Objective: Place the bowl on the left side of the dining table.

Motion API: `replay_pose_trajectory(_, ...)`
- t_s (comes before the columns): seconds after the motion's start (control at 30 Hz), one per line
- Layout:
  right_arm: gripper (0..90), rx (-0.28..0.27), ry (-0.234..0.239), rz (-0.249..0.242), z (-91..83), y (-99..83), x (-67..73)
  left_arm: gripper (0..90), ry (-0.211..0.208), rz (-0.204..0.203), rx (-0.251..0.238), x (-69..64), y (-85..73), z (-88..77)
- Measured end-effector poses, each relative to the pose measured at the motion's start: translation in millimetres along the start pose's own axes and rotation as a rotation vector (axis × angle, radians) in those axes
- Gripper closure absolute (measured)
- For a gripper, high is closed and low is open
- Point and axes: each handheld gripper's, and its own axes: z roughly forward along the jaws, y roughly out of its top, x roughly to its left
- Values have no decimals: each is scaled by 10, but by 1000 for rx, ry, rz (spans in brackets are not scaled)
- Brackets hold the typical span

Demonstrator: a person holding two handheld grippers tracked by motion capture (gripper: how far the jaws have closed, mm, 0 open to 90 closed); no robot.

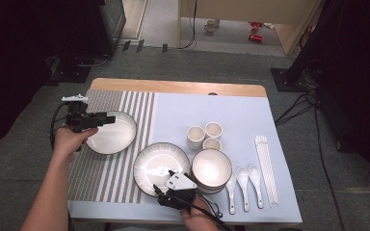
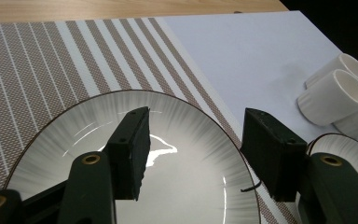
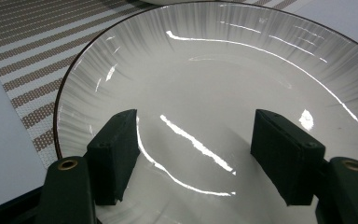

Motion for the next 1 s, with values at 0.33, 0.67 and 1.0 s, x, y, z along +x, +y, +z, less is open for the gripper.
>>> replay_pose_trajectory(0.33, 318, 0, 0, 0, 0, 0, 0, 405, -36, 30, 12, -152, 66, 38)
replay_pose_trajectory(0.67, 318, 0, 0, 1, 1, 0, 0, 422, -69, 85, 44, -387, 132, 96)
replay_pose_trajectory(1.0, 318, 0, 0, 0, 1, 0, 1, 447, -87, 125, 42, -556, 157, 111)
